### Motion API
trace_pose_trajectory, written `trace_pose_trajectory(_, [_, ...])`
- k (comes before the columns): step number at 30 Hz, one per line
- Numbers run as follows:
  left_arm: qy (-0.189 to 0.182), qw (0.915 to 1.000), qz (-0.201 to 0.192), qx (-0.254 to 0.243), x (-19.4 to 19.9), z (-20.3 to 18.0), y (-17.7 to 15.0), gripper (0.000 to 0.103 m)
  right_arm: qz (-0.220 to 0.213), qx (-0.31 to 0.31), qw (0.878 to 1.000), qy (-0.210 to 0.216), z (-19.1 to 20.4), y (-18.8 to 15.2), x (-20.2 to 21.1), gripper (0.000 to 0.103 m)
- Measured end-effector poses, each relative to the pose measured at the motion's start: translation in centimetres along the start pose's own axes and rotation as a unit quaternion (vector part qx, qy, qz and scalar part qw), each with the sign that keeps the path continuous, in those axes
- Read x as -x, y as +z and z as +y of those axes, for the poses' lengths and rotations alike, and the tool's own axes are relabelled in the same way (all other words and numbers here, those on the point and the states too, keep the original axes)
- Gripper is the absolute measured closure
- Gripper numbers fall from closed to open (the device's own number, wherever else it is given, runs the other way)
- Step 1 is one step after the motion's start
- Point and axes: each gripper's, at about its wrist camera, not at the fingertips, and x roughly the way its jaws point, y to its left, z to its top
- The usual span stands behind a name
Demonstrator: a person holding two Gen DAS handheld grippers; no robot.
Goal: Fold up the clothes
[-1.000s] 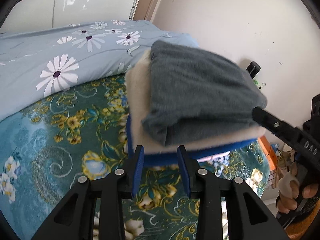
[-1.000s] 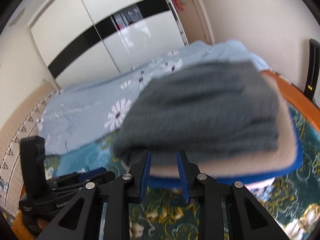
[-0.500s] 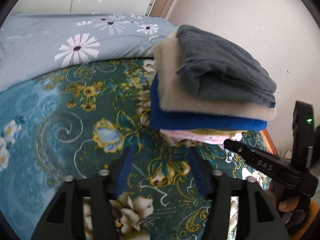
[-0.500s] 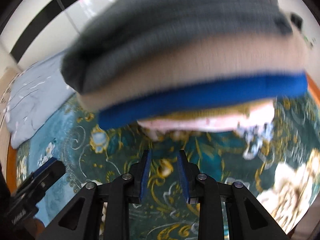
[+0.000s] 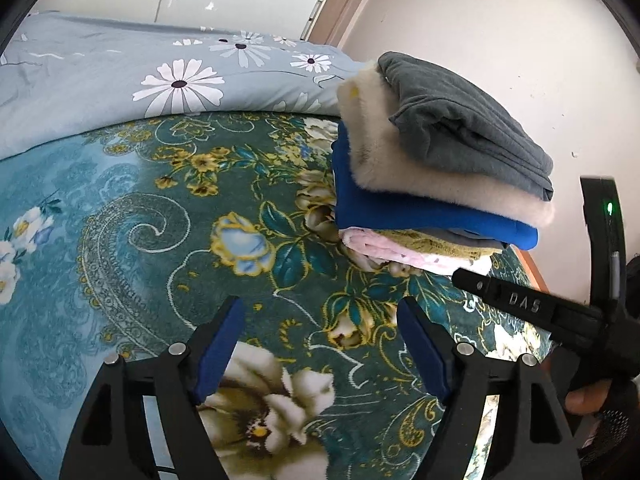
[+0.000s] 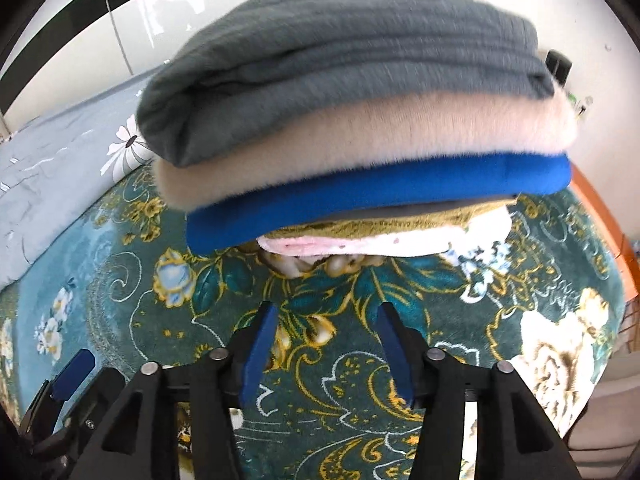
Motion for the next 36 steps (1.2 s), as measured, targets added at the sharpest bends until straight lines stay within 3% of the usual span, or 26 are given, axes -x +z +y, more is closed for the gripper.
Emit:
trace_pose_trajectory(14, [-0.031,0.9994,-0.011,0.009,0.5,1.2,-0.2,0.023,-0.025,0.039,0.998,-0.043,3.2,-0.9,2.2,0.02])
trace_pose_trajectory(20, [-0.037,0.9991,-0.02,0.005,0.9,1.2,-0.2,0.023,-0.035,0.05,0.997,-0.044,4.3,-0.8,2.9,0.0])
trace_pose_trajectory(28, [-0.039,0.9987,-0.02,0.025,1.0,2.1,-0.2,0.023,-0.039,0.065,0.996,-0.056,5.3,-1.0,3.3,0.0])
trace_pose_trajectory(30, [-0.038,0.9986,-0.022,0.029,1.1,2.2,-0.2,0.014,-0.04,0.068,0.995,-0.058,5.4,-1.1,3.3,0.0])
trace_pose_trajectory(36, [-0.034,0.9987,-0.025,0.029,1.1,2.4,-0.1,0.013,-0.039,0.072,0.995,-0.063,5.6,-1.1,3.2,0.0])
